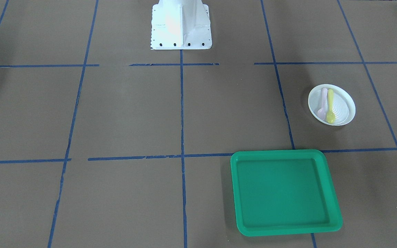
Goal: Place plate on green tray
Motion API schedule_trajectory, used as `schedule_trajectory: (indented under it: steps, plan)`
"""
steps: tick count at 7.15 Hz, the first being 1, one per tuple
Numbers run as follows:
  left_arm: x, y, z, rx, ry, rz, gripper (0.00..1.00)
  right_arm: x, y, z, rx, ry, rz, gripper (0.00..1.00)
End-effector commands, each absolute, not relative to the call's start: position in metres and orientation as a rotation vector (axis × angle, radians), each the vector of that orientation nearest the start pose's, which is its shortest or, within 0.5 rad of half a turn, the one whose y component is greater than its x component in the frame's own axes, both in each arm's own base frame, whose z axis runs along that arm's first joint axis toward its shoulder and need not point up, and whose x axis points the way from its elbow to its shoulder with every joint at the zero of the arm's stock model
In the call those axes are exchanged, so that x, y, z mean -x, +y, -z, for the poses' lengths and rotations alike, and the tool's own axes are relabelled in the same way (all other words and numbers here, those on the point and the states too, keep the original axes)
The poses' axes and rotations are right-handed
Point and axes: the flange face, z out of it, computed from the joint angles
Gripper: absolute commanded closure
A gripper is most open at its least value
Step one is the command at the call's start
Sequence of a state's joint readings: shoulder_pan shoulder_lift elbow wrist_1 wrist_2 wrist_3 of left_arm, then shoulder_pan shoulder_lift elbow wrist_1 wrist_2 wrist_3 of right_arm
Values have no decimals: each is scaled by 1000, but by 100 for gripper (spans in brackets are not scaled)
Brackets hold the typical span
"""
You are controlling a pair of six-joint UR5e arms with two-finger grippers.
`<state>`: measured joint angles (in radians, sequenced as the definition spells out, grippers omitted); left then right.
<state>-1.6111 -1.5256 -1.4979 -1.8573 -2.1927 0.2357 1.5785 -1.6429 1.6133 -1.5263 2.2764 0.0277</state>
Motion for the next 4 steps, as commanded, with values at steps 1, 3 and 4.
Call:
schedule_trajectory:
  steps: [1, 3, 4]
  plan:
    - [98, -482, -692, -264, 538, -255, 0, -72, -462, -673, -6, -706, -29, 0]
    - [81, -480, -694, -234, 659, -202, 0, -72, -462, -673, -6, -706, -29, 0]
    - [41, -495, -684, -187, 682, -170, 0, -72, -462, -672, -8, -706, -28, 0]
